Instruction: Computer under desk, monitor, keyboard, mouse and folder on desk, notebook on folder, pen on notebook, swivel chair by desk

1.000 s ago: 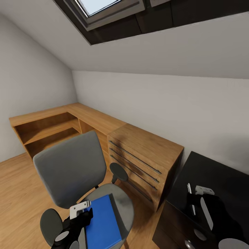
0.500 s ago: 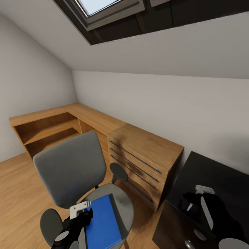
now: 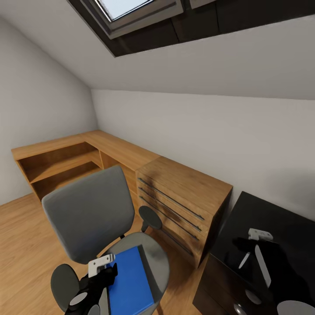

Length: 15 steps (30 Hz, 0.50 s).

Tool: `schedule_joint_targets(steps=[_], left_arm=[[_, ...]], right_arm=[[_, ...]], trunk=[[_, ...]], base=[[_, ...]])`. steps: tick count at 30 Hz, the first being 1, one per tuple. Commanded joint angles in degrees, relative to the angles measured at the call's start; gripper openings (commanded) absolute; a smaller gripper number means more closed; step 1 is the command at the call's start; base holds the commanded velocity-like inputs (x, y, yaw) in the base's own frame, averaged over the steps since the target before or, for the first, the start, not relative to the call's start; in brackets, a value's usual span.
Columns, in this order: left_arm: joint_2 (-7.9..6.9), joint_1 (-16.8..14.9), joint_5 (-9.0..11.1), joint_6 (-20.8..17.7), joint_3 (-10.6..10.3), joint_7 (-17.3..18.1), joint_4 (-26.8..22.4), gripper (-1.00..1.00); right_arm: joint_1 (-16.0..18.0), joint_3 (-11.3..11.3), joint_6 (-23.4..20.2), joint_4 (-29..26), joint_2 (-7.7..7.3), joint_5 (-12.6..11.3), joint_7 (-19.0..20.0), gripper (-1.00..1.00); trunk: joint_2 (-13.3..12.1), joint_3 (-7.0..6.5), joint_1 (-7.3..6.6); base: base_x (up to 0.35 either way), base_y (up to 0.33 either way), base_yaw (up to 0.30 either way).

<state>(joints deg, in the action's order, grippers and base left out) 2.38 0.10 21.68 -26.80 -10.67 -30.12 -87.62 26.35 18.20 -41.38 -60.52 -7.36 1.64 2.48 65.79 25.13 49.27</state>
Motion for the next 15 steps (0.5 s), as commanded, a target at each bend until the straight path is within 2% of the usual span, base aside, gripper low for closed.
schedule_joint_targets(steps=[1,11,15], left_arm=[[0.0,-0.01,0.55,-0.09,-0.05,-0.47,-0.1,1.0],[0.0,-0.01,0.55,-0.09,-0.05,-0.47,-0.1,1.0],[0.0,-0.01,0.51,-0.09,-0.05,-0.47,-0.1,1.0]], right_arm=[[0.02,0.11,-0.36,-1.02,0.08,0.19,0.26,1.0],[-0.04,0.17,-0.53,-3.52,0.36,0.2,0.2,1.0],[-0.11,0.17,-0.43,-4.68,1.13,0.2,0.17,1.0]], trunk=[[0.04,0.05,0.01],[0.04,0.05,0.01],[0.04,0.05,0.01]], base=[[0.0,0.0,0.0],[0.0,0.0,0.0],[0.0,0.0,0.0]])
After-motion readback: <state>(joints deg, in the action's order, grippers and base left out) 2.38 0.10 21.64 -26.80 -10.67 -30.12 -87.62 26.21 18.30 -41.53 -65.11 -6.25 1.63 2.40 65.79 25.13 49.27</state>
